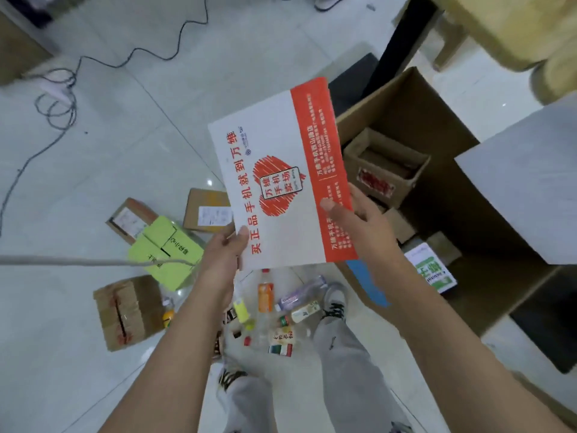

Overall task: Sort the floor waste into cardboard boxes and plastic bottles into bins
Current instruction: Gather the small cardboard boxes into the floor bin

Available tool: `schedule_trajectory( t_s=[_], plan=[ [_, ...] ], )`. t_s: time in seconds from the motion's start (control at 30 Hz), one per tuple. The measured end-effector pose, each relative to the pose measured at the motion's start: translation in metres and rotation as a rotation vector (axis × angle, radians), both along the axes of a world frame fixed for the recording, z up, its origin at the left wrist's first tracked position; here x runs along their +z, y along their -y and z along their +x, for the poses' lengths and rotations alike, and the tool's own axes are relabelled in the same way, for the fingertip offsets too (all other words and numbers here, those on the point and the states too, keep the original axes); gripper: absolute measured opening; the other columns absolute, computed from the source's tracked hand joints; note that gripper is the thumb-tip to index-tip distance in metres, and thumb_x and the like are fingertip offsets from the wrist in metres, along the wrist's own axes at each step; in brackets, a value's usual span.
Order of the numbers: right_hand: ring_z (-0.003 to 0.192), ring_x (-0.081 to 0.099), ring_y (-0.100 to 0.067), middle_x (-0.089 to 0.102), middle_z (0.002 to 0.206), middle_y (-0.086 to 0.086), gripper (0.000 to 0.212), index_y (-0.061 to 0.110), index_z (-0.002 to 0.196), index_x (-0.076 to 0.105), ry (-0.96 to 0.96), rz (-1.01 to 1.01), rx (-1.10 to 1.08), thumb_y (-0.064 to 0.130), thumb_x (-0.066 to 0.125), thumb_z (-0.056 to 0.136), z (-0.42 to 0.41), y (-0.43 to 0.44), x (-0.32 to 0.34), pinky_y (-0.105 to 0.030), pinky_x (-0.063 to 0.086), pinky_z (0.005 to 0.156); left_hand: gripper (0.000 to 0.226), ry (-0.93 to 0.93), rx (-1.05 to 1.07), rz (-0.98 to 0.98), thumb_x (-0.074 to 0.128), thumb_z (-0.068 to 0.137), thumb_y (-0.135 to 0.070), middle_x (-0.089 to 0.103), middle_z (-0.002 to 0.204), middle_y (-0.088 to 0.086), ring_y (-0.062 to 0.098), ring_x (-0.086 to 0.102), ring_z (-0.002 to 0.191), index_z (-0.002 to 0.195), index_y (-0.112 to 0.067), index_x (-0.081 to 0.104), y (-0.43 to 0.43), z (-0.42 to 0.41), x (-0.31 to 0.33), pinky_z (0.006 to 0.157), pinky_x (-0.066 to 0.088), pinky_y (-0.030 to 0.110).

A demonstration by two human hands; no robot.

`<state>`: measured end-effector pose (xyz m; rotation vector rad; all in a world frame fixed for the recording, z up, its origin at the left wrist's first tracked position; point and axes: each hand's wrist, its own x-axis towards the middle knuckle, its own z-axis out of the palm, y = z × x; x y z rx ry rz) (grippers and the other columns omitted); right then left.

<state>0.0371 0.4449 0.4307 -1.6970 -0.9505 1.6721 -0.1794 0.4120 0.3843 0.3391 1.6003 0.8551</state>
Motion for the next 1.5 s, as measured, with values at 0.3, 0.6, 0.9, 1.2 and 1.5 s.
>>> schedule_trajectory(
  t_s=[0.3, 0.6, 0.9, 1.2, 1.5],
  plan=[
    [0.089, 0.069, -0.006, 0.065, 0.103, 0.018, 0.063, 0.041, 0.133, 0.048, 0.466, 0.106, -0.097, 0.060, 0.070, 0.077, 0.157, -0.011, 0.001, -0.028, 0.055, 0.076, 0.038, 0.050, -0.321, 0.089, 0.054, 0.096, -0.009, 0.055, 0.130, -0.014, 0.006, 0.052, 0.122, 0.133, -0.017, 0.049, -0.056, 0.165, 0.003, 0.080, 0.051, 0.013],
    [0.113, 0.062, -0.029, 0.059, 0.125, -0.002, 0.050, 0.042, 0.119, 0.048, 0.700, 0.047, 0.373, 0.077, 0.041, 0.085, 0.179, -0.094, -0.086, -0.050, 0.050, 0.094, 0.049, 0.032, -0.374, -0.047, 0.056, 0.096, -0.016, 0.045, 0.144, -0.003, 0.018, 0.042, 0.134, 0.142, -0.018, 0.041, -0.070, 0.212, -0.023, 0.112, 0.036, 0.040],
    [0.130, 0.050, -0.024, 0.048, 0.146, -0.002, 0.042, 0.022, 0.141, 0.048, 0.635, 0.132, 0.364, 0.015, 0.053, 0.100, 0.114, -0.079, -0.119, -0.037, 0.045, 0.105, 0.053, -0.014, -0.241, -0.074, 0.053, 0.097, -0.011, 0.044, 0.147, -0.001, 0.010, 0.048, 0.119, 0.147, -0.014, 0.036, -0.074, 0.194, -0.038, 0.089, 0.041, 0.019],
    [0.111, 0.057, -0.010, 0.057, 0.133, -0.001, 0.041, 0.016, 0.139, 0.052, 0.504, 0.213, 0.086, 0.026, 0.054, 0.099, 0.048, -0.059, -0.088, -0.014, 0.046, 0.082, 0.030, 0.043, -0.043, -0.018, 0.047, 0.093, 0.002, 0.059, 0.117, -0.007, 0.001, 0.058, 0.094, 0.108, -0.024, 0.053, -0.064, 0.148, -0.022, 0.059, 0.046, 0.006],
    [0.100, 0.059, -0.004, 0.063, 0.112, 0.007, 0.033, 0.015, 0.129, 0.059, 0.320, 0.210, 0.269, 0.026, 0.057, 0.098, -0.077, -0.001, -0.090, -0.014, 0.044, 0.084, 0.045, 0.042, 0.168, -0.028, 0.050, 0.092, -0.008, 0.061, 0.129, -0.002, 0.014, 0.061, 0.108, 0.134, -0.023, 0.049, -0.003, 0.053, -0.041, 0.075, 0.049, 0.020]
  ],
)
